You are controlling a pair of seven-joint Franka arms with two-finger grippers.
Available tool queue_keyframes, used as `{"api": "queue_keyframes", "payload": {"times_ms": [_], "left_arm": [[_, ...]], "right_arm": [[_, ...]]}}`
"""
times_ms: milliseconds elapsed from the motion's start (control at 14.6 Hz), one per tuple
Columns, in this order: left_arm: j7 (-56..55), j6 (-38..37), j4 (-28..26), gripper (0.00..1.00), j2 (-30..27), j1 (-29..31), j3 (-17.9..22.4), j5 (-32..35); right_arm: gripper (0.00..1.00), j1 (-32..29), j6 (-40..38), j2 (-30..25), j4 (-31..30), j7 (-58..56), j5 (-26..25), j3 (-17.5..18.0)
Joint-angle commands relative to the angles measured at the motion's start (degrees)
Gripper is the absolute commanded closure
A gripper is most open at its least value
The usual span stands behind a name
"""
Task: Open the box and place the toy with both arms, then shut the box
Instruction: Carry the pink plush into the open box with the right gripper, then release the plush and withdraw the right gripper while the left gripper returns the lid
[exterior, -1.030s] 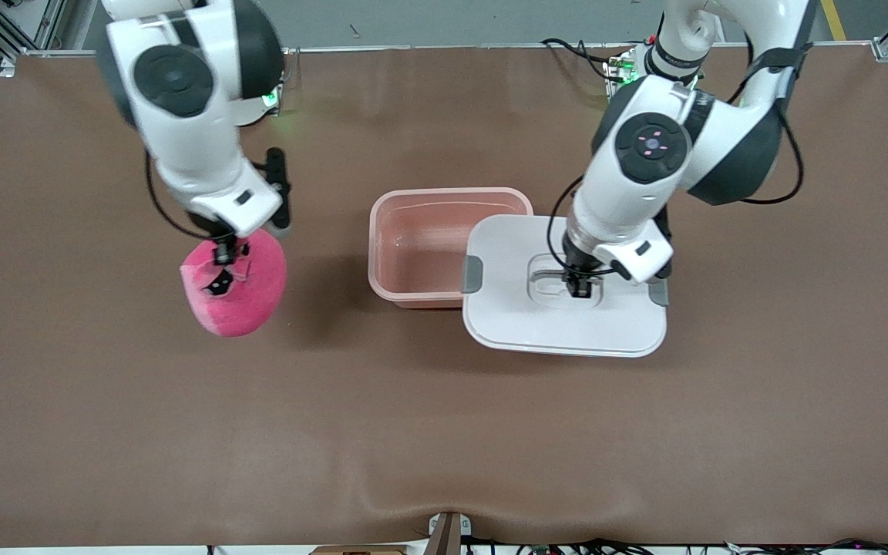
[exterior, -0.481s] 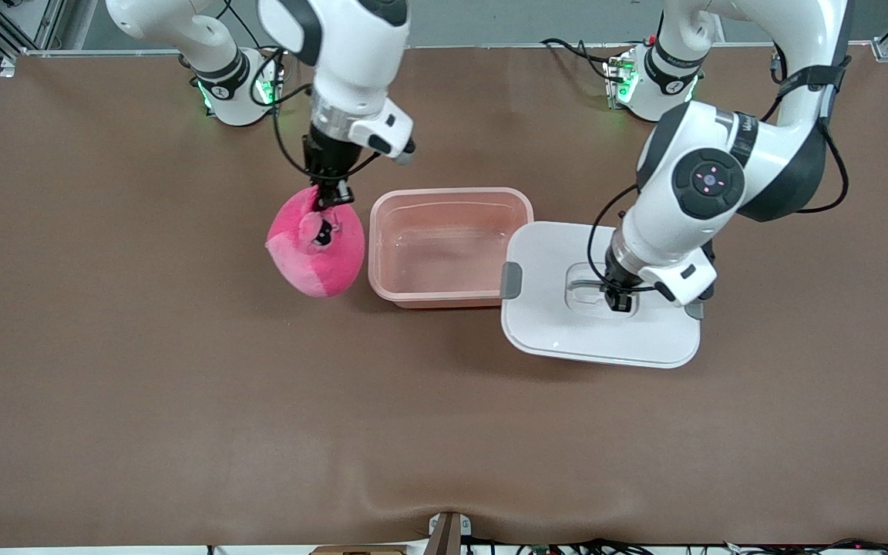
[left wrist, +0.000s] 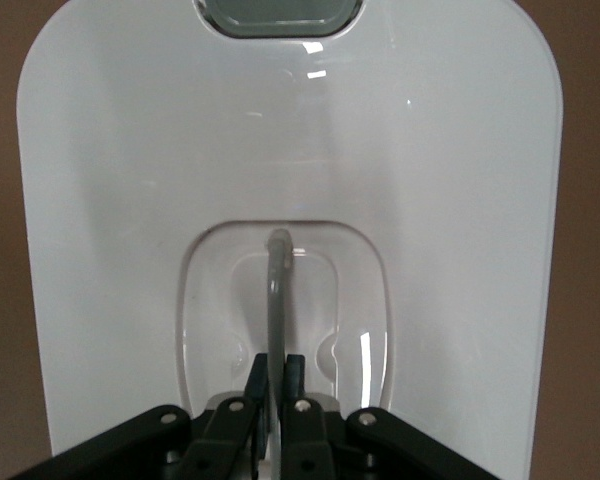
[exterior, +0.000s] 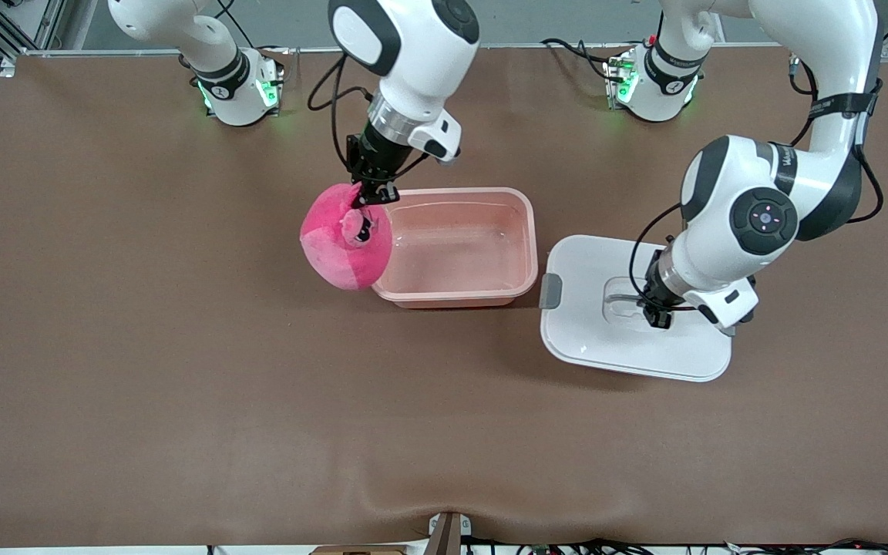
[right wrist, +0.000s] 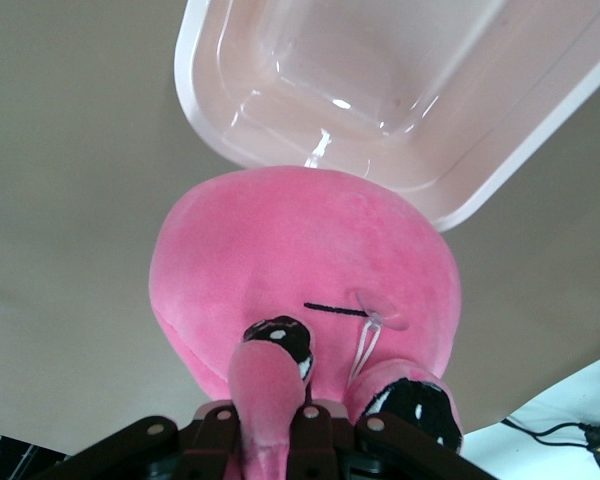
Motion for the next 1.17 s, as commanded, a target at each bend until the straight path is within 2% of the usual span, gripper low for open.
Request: {"api": "queue_keyframes", "payload": {"times_ms": [0, 343, 412, 549, 755, 892, 1098], "left_arm": [[2.39, 1.48, -3.07, 1.00, -1.93, 2.04, -0.70, 2.58], [2.57, 2.97, -4.65, 1.00, -2.02, 2.83, -0.79, 6.27], [2.57, 3.14, -4.74, 1.00, -1.94, 2.92, -0.87, 6.27], [2.57, 3.50, -5.00, 1.00, -1.85, 3.01, -0.87, 6.27], [3.80, 4.38, -5.62, 1.00, -2.02, 4.67, -0.96, 6.36], [5.12, 4.38, -5.62, 1.00, -2.02, 4.94, -0.96, 6.27], [5.12, 4.38, -5.62, 1.00, -2.02, 5.03, -0.96, 6.27]], "right_arm": [[1.00, 1.27, -2.07, 2.38, 3.47, 1.80, -1.07, -0.67], [1.00, 4.08, -2.07, 4.05, 3.99, 5.49, -1.15, -0.67], [0.92, 4.17, -1.98, 4.31, 4.52, 5.67, -1.07, -0.67], [0.00, 4.00, -2.15, 4.31, 5.92, 5.33, -0.89, -0.67], [0.00, 4.00, -4.60, 3.87, 9.95, 5.15, 0.07, -0.49], [0.00, 3.65, -7.85, 3.78, 14.00, 4.97, 2.61, -0.49], [0.00, 2.69, -8.83, 3.26, 15.51, 0.24, 4.64, -1.19]]}}
